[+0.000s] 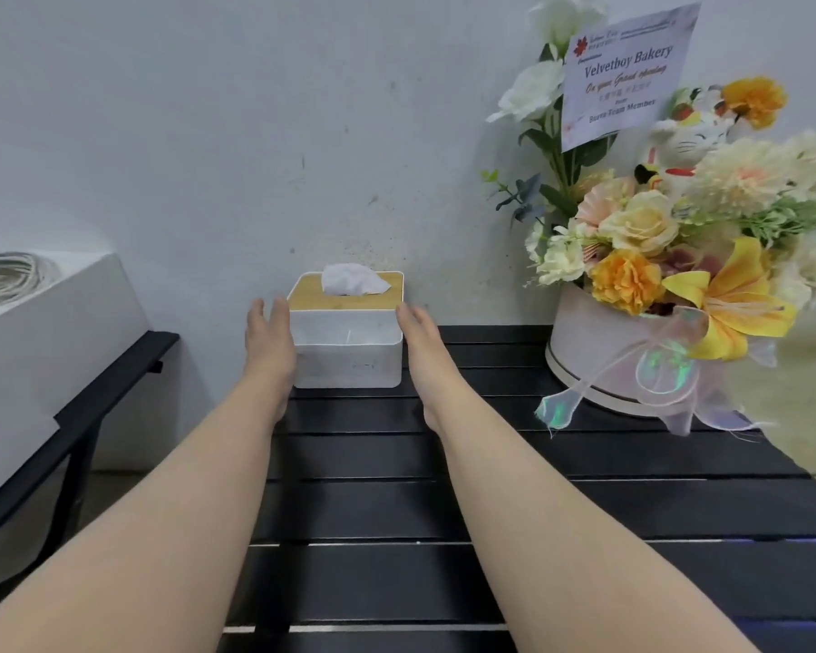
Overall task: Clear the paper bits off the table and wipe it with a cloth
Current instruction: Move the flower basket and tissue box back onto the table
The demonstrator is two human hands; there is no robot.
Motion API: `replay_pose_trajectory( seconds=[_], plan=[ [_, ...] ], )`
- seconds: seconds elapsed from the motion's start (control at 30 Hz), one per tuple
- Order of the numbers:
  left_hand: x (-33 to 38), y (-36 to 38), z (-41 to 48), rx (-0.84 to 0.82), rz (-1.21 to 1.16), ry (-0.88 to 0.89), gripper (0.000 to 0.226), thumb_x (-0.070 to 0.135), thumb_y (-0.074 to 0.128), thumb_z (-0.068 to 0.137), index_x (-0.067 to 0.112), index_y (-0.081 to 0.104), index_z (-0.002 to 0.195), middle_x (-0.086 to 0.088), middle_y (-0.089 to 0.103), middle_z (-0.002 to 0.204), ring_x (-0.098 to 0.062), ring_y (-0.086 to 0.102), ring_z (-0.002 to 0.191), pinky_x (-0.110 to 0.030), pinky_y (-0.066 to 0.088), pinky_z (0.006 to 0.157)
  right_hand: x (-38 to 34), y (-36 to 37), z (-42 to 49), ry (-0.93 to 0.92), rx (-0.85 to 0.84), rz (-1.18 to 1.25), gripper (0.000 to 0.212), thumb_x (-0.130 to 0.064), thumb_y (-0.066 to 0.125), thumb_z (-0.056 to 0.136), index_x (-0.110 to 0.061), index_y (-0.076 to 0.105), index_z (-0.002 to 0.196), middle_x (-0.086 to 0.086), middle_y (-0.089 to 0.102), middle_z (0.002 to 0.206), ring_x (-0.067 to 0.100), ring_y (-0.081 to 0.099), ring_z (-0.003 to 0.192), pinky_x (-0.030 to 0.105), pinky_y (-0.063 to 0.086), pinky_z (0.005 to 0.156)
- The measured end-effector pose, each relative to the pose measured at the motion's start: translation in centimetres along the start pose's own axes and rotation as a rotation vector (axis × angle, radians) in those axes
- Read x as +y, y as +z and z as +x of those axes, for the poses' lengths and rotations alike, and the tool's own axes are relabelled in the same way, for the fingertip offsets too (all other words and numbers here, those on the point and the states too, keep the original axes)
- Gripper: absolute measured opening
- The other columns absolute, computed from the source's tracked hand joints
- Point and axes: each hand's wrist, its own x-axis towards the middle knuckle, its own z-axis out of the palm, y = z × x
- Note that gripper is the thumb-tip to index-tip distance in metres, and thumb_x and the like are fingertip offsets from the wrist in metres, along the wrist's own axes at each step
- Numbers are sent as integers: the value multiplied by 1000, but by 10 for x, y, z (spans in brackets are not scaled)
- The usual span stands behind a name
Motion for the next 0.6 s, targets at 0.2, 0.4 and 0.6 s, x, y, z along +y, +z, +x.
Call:
replay_pose_trajectory(
  seconds=[0.2, 0.4, 0.6],
  plan=[
    [7, 0, -3, -287, -39, -87, 60, 71, 17, 85, 41, 47, 127, 11, 53, 131, -6, 54, 108, -29, 35, 87, 7, 12, 13, 35, -88, 51, 63, -69, 29, 88, -48, 10, 144, -17, 15, 154, 14, 16, 141, 40, 18, 107],
    [14, 2, -67, -358, -68, 31, 55, 70, 16, 85, 47, 59, 109, 30, 68, 98, 16, 60, 86, -23, 39, 79, 9, -17, -17, 12, -19, 99, 69, -82, 38, 72, -52, 34, 134, -17, 40, 143, 11, 34, 132, 43, 23, 112],
    [28, 22, -155, -382, -158, -2, 78, 83, 25, 68, 41, 39, 132, 17, 47, 133, -2, 44, 120, -36, 31, 107, -11, -78, -102, -34, 64, 95, 41, -88, 41, 62, -72, 48, 99, -30, 42, 135, 2, 33, 130, 40, 23, 112]
  ],
)
